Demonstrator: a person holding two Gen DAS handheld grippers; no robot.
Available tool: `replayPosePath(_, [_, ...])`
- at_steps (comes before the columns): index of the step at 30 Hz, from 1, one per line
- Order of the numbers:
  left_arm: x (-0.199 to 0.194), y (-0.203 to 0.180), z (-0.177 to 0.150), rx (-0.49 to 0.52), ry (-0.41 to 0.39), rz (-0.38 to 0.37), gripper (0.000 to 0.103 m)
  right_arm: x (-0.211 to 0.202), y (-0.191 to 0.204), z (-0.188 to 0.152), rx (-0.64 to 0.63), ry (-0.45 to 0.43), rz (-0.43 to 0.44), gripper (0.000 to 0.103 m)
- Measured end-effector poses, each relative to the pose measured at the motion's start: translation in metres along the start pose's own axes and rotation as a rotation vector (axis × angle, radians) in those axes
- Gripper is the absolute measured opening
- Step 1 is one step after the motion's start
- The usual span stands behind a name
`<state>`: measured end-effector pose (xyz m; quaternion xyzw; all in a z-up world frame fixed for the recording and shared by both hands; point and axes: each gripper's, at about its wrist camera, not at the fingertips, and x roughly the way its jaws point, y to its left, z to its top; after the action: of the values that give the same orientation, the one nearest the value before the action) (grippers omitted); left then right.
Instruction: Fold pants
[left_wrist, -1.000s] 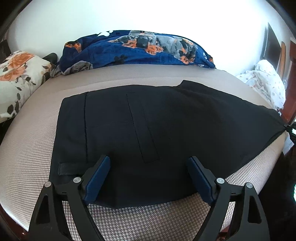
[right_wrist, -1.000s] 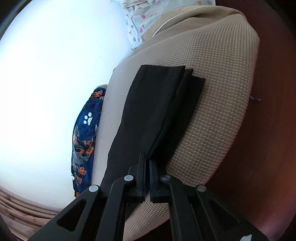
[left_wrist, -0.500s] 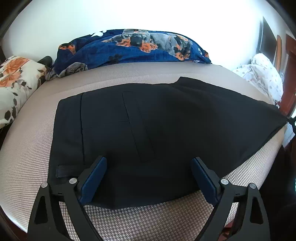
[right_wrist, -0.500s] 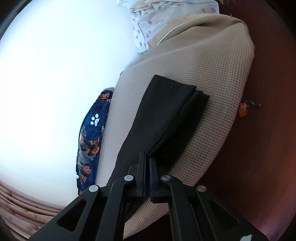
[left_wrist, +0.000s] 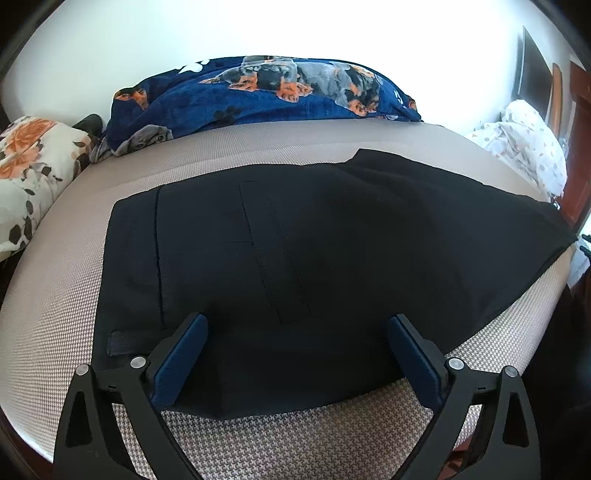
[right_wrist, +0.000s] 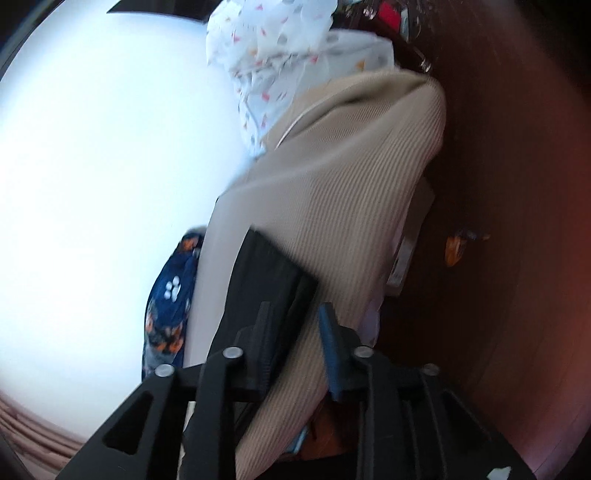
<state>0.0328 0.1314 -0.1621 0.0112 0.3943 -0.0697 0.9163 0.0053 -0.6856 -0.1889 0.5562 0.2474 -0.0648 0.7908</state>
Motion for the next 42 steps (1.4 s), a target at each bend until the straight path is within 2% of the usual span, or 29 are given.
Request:
replayPosePath(6, [0.001, -0.002, 0.001, 0.003, 0.005, 0.006, 0.099, 0.014, -0.003, 0.01, 0.013, 0.027, 0.059, 0.029])
replayPosePath(8, [0.002, -0.002, 0.001, 0.004, 0.006, 0.008, 0.099, 0.022, 0.001, 0.009, -0.001, 0.04, 0.031, 0.03])
replayPosePath(10, [0.002, -0.002, 0.001, 0.005, 0.007, 0.009, 0.099, 0.031, 0.001, 0.008, 0.02, 0.062, 0.038, 0.035])
replayPosePath(13, [0.003, -0.002, 0.002, 0.006, 0.009, 0.012, 0.1, 0.04, 0.004, 0.004, 0.022, 0.087, 0.031, 0.037])
replayPosePath(17, [0.004, -0.002, 0.002, 0.006, 0.01, 0.014, 0.1, 0.045, 0.02, -0.008, -0.012, 0.133, 0.115, 0.037])
replayPosePath(20, [0.004, -0.002, 0.002, 0.007, 0.01, 0.014, 0.101, 0.045, 0.042, -0.016, -0.099, 0.141, 0.165, 0.036])
replayPosePath(22, [0.004, -0.002, 0.002, 0.007, 0.01, 0.014, 0.101, 0.049, 0.05, -0.016, -0.141, 0.136, 0.113, 0.036])
replayPosePath(24, [0.004, -0.002, 0.002, 0.007, 0.009, 0.014, 0.101, 0.057, 0.045, -0.015, -0.114, 0.154, 0.081, 0.036])
replayPosePath(30, [0.004, -0.002, 0.002, 0.006, 0.008, 0.015, 0.101, 0.062, 0.036, -0.018, -0.029, 0.153, 0.099, 0.038])
replayPosePath(34, [0.004, -0.002, 0.002, 0.005, 0.008, 0.016, 0.102, 0.064, 0.05, -0.022, -0.092, 0.166, 0.081, 0.042])
replayPosePath(36, [0.004, -0.002, 0.002, 0.006, 0.008, 0.016, 0.102, 0.069, 0.053, -0.022, -0.101, 0.187, 0.074, 0.038])
replayPosePath(38, [0.004, -0.002, 0.002, 0.007, 0.008, 0.015, 0.102, 0.076, 0.058, -0.023, -0.131, 0.19, 0.026, 0.025])
replayPosePath(39, [0.004, -0.002, 0.002, 0.006, 0.008, 0.014, 0.102, 0.08, 0.058, -0.024, -0.133, 0.199, 0.001, 0.012])
replayPosePath(40, [0.004, -0.001, 0.002, 0.006, 0.008, 0.013, 0.102, 0.083, 0.056, -0.024, -0.123, 0.207, -0.011, 0.007])
replayPosePath(42, [0.003, -0.002, 0.002, 0.004, 0.006, 0.012, 0.102, 0.084, 0.056, -0.023, -0.112, 0.205, -0.013, 0.006])
